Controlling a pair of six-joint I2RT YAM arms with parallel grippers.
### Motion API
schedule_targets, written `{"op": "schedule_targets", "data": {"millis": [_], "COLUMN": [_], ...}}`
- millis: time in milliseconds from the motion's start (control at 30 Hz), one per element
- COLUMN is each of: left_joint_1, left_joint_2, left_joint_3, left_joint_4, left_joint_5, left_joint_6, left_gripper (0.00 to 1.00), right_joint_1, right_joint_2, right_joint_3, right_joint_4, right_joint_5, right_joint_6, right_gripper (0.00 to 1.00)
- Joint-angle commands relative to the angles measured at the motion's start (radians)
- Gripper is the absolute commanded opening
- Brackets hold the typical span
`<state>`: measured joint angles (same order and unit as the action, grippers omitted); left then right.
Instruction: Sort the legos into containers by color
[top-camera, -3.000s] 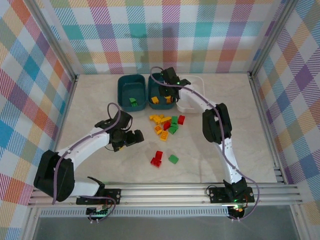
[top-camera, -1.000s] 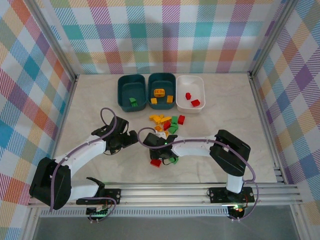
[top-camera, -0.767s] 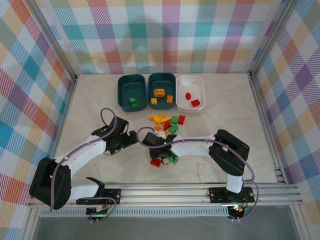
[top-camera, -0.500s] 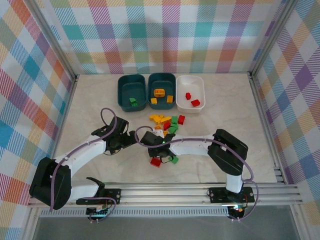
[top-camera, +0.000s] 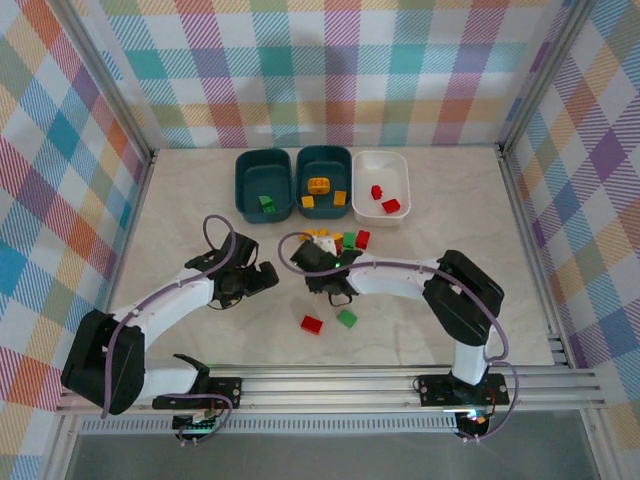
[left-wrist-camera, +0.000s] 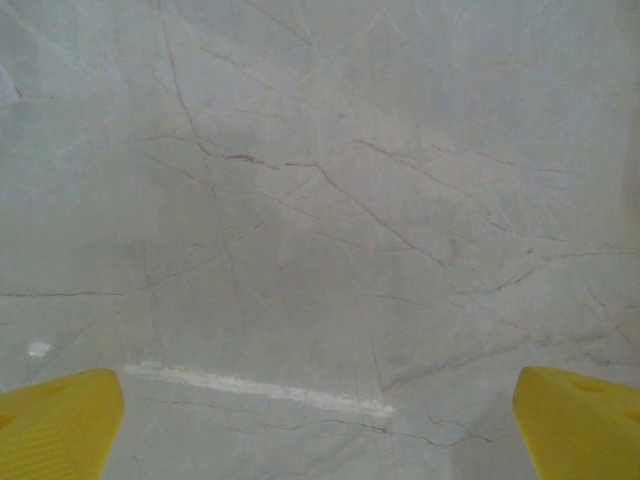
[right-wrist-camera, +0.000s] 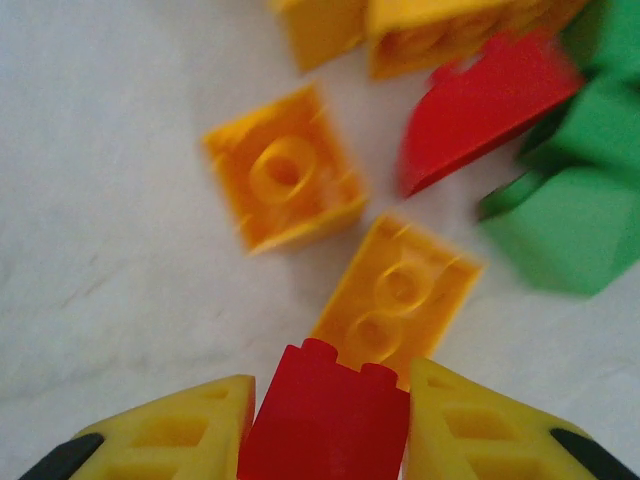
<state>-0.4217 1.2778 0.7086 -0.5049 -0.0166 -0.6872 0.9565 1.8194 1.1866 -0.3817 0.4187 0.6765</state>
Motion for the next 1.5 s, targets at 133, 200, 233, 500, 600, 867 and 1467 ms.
{"op": "schedule_targets", "data": {"millis": [133,200,233,500,600,867,1467], "left_joint_1": [0.012,0.012,0.012,-0.039,-0.070,-0.128,-0.622], "left_joint_2": [0.035,0.041,0.047,0.116,0.139,0.172,0.533], "left_joint_3": [0.043,0.040,0.039,0.034,0.067,0.161,0.549], "left_joint_4": [-0.016,-0.009,-0.003,0.052,0.013,-0.052,-0.172], "left_joint_5": [0.027,0.035,0.042,0.123,0.124,0.115,-0.047], "left_joint_6": [0.020,0.020,0.018,0.017,0.047,0.094,0.375], "left_gripper": [1.00,1.00,1.00,0.98,0.97,0.96,0.92], "right_joint_1": [-0.182,-0.227,-0.263,-0.535,-0.602,-0.643,-0.581], "right_joint_2": [-0.087,-0.083,-0.079,0.104,0.244,0.386,-0.392], "right_joint_3": [0.077,0.099,0.119,0.309,0.468,0.714,-0.357], "right_joint_4": [0.053,0.058,0.056,0.081,0.021,-0.128,0.252], "right_joint_5": [0.022,0.021,0.020,-0.143,-0.240,-0.291,-0.235], "right_joint_6": [-0.124,-0.146,-0.161,-0.244,-0.279,-0.304,-0.100], "right_gripper": [0.33,0.33,0.33,0.35,0.34,0.55,0.71]}}
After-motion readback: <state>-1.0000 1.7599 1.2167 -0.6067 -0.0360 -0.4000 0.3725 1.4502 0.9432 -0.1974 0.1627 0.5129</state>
